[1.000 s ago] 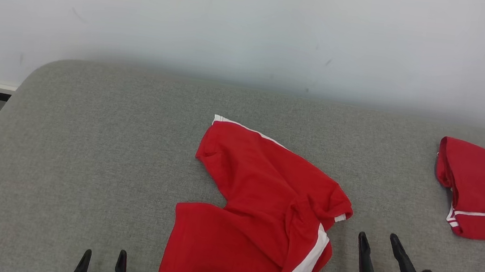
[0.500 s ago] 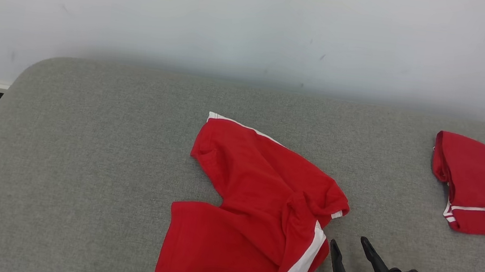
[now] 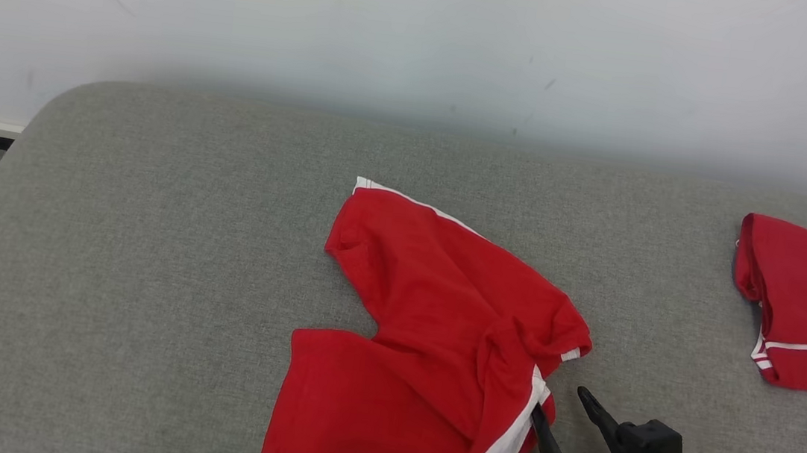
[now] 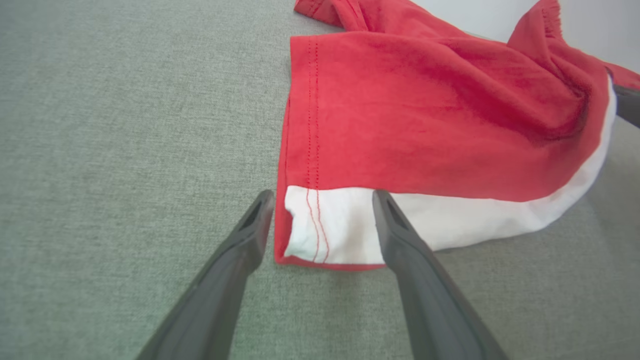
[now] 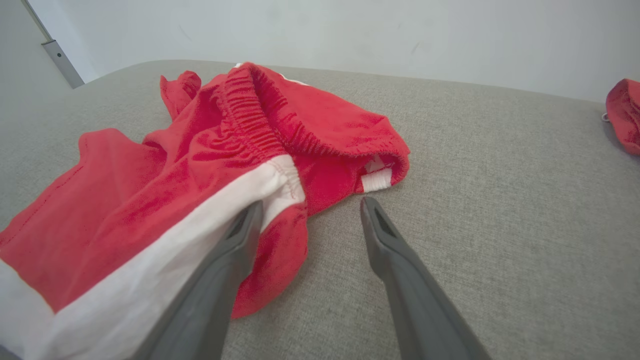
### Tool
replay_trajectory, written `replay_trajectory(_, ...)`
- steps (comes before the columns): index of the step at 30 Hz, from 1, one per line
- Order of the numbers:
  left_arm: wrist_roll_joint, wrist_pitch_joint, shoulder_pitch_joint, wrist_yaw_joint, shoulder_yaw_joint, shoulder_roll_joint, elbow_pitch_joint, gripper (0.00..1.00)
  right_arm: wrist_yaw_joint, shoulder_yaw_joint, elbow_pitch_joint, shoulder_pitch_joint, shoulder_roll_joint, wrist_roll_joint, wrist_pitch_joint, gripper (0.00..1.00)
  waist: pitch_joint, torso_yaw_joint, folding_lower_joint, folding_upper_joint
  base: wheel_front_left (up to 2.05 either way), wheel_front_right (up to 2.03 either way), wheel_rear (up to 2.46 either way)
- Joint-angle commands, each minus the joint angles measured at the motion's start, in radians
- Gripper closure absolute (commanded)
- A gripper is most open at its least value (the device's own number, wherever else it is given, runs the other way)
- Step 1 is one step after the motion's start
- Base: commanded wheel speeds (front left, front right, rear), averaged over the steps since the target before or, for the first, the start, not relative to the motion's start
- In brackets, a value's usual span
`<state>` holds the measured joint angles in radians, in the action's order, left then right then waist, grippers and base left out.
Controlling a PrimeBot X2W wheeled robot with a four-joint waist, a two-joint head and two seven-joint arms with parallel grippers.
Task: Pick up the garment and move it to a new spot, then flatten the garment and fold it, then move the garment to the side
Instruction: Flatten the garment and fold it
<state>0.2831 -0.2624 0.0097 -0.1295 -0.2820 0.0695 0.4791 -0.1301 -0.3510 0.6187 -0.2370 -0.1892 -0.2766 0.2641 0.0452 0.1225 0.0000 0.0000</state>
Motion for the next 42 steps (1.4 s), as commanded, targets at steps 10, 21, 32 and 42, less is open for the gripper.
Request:
replay_trajectory(10, 0.065, -0.003, -0.077, -0.001, -0.044, -0.005, 0.120, 0.00, 0.000, -0.112, 0.091, -0.109, -0.016, -0.053, 0.000, 0.00, 0.021, 0.017, 0.0000, 0.0000, 0.00, 0.00, 0.00)
replay_trajectory(21, 0.154, -0.003, -0.121, -0.001, -0.056, -0.011, 0.177, 1.00, 0.000, -0.136, 0.139, -0.145, -0.023, -0.134, 0.000, 1.00, 0.021, 0.029, 0.0000, 0.0000, 0.00, 0.00, 0.00)
replay_trajectory(32, 0.123, -0.003, 0.006, 0.001, 0.110, -0.010, -0.023, 1.00, 0.000, 0.133, -0.242, 0.215, 0.030, -0.006, 0.000, 1.00, 0.001, 0.042, 0.0000, 0.0000, 0.00, 0.00, 0.00)
replay_trajectory(42, 0.099, -0.003, 0.002, 0.000, 0.132, -0.014, 0.019, 0.19, -0.001, 0.074, -0.258, 0.307, 0.064, 0.019, 0.000, 0.00, 0.007, -0.002, 0.0000, 0.0000, 0.00, 0.00, 0.00)
